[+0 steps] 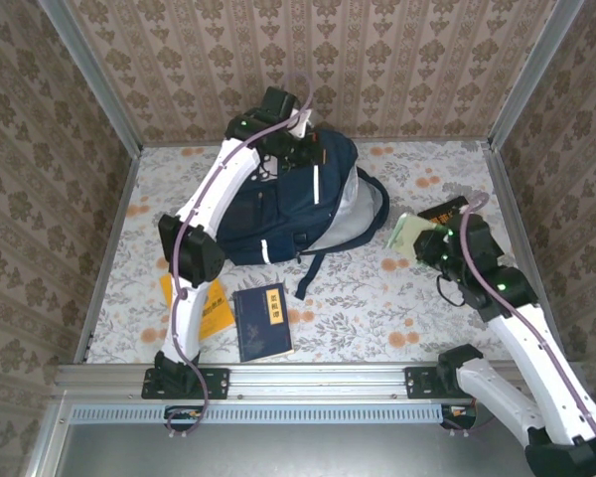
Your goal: Pack the student bag
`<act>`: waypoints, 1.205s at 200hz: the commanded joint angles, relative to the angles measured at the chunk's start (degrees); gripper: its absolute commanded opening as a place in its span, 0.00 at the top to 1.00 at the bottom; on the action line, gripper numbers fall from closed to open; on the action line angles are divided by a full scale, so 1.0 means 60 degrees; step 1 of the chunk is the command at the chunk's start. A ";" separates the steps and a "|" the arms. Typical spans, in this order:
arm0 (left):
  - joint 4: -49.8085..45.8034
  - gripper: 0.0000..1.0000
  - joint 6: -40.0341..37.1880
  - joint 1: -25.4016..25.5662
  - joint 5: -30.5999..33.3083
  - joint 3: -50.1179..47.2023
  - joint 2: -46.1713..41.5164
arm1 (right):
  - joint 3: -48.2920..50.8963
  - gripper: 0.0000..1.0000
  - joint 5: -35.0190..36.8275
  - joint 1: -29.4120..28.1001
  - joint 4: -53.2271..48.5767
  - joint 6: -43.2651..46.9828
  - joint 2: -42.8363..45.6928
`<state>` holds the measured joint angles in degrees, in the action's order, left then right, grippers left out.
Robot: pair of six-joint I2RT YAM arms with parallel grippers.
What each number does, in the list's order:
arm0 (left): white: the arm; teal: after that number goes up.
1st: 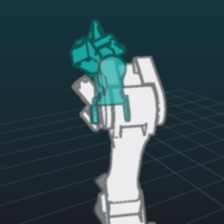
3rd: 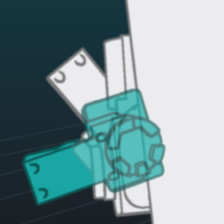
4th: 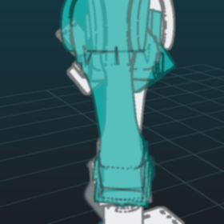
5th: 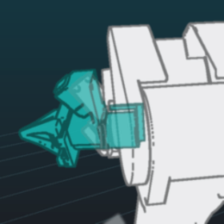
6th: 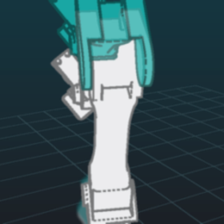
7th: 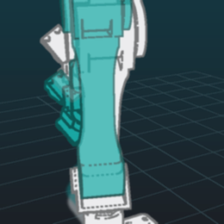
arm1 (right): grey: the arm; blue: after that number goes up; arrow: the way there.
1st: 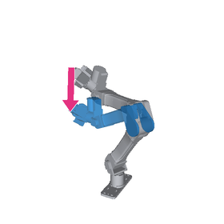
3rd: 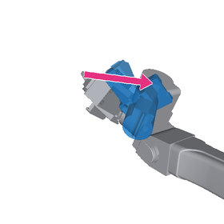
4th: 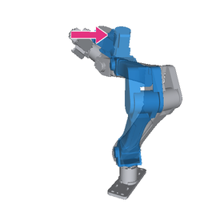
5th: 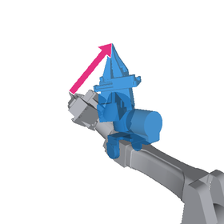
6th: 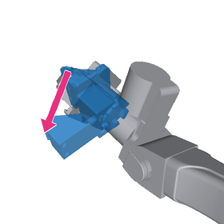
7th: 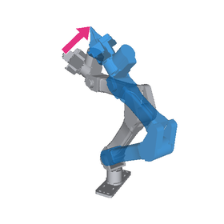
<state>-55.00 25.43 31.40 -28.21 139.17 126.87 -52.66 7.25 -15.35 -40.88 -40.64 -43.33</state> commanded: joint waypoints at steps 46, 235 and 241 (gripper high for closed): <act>0.1193 1.00 -0.0872 -0.0011 -0.2535 -0.0180 -0.1821 | -0.1252 1.00 -0.0342 0.0206 0.0826 0.0635 -0.0231; 0.2580 1.00 -0.0288 -0.0366 -0.4326 -0.1001 -0.2130 | -0.2565 0.95 -0.7359 -0.0356 0.5891 -0.1437 -0.8601; 0.2576 1.00 -0.0282 -0.0370 -0.4344 -0.1003 -0.2104 | -0.2732 0.95 -0.7367 -0.0481 0.5983 -0.1509 -0.8869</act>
<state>-49.06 23.40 29.56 -48.45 131.20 118.87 -62.61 -38.24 -15.42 -2.70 -50.83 -92.33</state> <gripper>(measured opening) 0.045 0.214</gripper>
